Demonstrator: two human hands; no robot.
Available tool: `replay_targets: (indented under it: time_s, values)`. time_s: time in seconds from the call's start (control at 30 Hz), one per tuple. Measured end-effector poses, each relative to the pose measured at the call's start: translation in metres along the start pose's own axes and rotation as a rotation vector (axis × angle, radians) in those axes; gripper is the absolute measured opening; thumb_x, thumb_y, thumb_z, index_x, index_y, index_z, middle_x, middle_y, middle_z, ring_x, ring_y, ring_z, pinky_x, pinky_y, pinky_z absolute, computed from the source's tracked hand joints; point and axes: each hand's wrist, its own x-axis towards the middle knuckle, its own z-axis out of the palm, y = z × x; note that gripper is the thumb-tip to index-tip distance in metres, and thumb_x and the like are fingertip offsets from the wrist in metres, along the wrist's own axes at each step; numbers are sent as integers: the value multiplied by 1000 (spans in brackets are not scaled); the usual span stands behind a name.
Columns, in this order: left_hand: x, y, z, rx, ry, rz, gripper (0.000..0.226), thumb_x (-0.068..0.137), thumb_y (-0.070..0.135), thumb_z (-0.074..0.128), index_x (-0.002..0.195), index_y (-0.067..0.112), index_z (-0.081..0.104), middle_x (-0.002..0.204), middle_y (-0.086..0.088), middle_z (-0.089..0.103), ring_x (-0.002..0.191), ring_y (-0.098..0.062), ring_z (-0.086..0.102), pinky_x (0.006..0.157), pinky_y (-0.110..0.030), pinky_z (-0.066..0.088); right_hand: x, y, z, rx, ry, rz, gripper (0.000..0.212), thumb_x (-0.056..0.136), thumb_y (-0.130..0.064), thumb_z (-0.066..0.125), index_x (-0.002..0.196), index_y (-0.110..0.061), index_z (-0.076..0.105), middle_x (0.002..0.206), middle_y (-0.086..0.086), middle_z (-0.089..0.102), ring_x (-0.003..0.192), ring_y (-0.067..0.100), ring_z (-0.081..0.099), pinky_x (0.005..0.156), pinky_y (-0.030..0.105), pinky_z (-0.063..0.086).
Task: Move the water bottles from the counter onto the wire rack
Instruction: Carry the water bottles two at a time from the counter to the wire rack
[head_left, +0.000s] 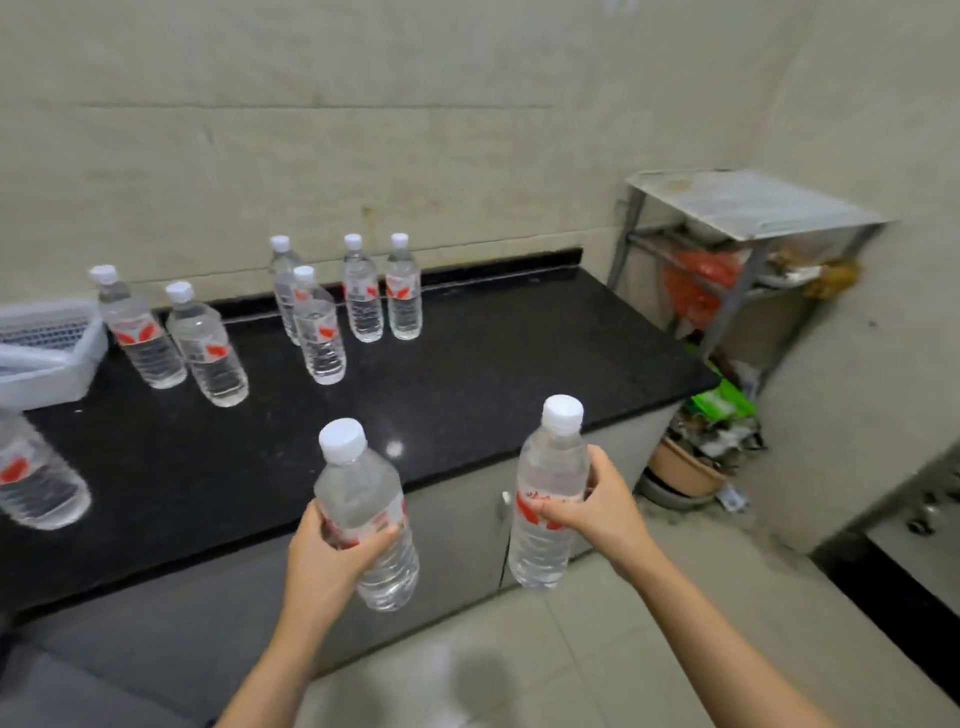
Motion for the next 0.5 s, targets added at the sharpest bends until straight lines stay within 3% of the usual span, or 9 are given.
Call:
replay_targets:
  time_s: [0.07, 0.23, 0.33, 0.4, 0.5]
  values:
    - [10, 8, 33, 9, -66, 23, 77, 32, 42, 76, 102, 16, 57, 94, 4, 66, 83, -14, 63, 71, -26, 47, 2, 7, -34, 21, 65, 6, 50, 58, -9, 85, 96, -20, 53, 94, -2, 65, 84, 8, 63, 64, 18, 52]
    - [39, 25, 114, 47, -185, 97, 53, 40, 28, 79, 88, 23, 57, 88, 7, 66, 74, -4, 62, 60, -12, 52, 23, 24, -107, 77, 216, 21, 57, 47, -21, 83, 96, -23, 56, 95, -2, 68, 80, 3, 66, 64, 18, 51]
    - [64, 34, 165, 33, -226, 112, 57, 37, 35, 77, 90, 23, 58, 89, 7, 67, 77, -5, 62, 67, -21, 49, 52, 29, -154, 60, 268, 19, 62, 43, -24, 84, 99, -21, 57, 96, -1, 69, 82, 8, 67, 67, 23, 52]
    - [84, 37, 204, 18, -240, 115, 54, 39, 33, 78, 89, 25, 58, 90, 6, 66, 80, -8, 62, 70, -25, 47, 75, 29, -188, 36, 293, 1, 60, 47, -20, 85, 99, -23, 56, 95, -3, 68, 79, 1, 66, 66, 18, 52]
    - [116, 43, 272, 5, -261, 123, 47, 46, 24, 75, 88, 26, 57, 90, 8, 66, 81, -7, 61, 67, -22, 46, 114, 28, -241, 9, 335, -35, 52, 59, 0, 83, 93, -26, 53, 93, -9, 65, 72, -11, 63, 63, 9, 51]
